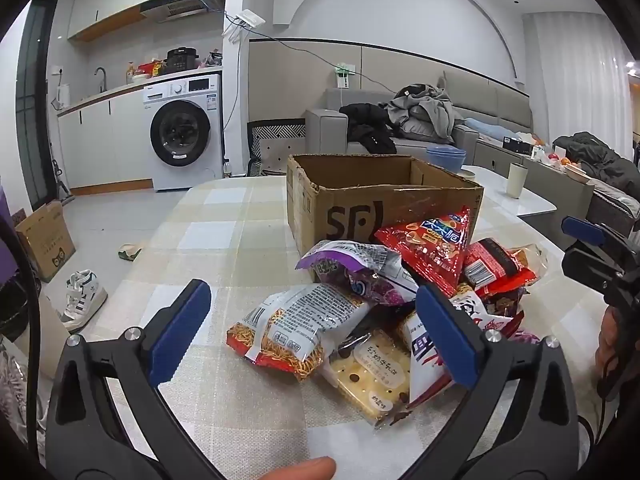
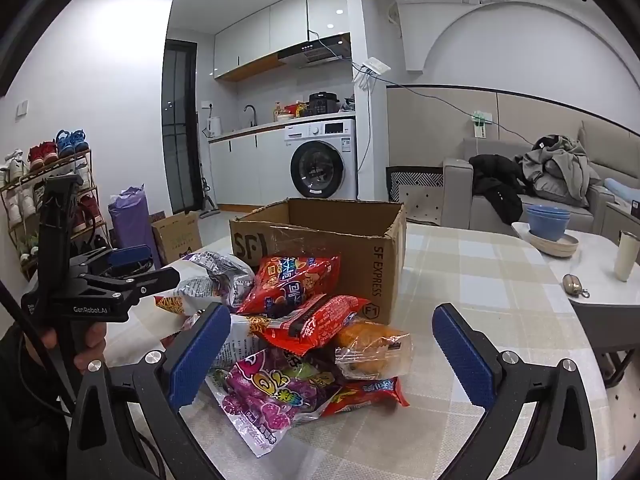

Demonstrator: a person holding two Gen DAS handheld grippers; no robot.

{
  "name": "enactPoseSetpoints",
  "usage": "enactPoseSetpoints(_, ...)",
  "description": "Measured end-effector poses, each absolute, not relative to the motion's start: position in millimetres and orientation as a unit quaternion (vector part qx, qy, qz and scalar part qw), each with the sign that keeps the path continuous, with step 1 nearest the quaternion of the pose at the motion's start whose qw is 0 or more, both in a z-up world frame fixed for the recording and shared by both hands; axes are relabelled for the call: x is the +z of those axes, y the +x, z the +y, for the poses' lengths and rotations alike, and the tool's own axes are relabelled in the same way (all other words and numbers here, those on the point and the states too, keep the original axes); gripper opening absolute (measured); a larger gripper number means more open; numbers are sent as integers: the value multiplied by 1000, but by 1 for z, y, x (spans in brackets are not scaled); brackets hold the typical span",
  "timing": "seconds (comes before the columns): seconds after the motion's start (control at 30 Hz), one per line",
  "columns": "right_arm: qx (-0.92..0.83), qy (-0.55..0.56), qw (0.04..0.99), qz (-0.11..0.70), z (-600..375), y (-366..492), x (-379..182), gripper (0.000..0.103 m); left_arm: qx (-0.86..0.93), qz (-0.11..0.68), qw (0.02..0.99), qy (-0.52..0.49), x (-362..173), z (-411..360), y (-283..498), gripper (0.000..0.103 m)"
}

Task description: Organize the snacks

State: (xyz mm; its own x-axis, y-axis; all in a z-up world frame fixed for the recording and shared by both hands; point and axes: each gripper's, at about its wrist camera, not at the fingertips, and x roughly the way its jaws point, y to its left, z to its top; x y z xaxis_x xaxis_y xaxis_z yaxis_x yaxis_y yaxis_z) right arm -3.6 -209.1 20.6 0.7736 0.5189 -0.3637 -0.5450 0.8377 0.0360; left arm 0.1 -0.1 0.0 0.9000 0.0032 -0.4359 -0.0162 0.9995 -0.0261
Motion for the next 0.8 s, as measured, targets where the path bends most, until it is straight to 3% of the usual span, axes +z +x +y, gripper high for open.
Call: enactPoseSetpoints(0.8,283,-36,941,182,-209,-4,21,103,6,225,974,-16,-2,0,0,102)
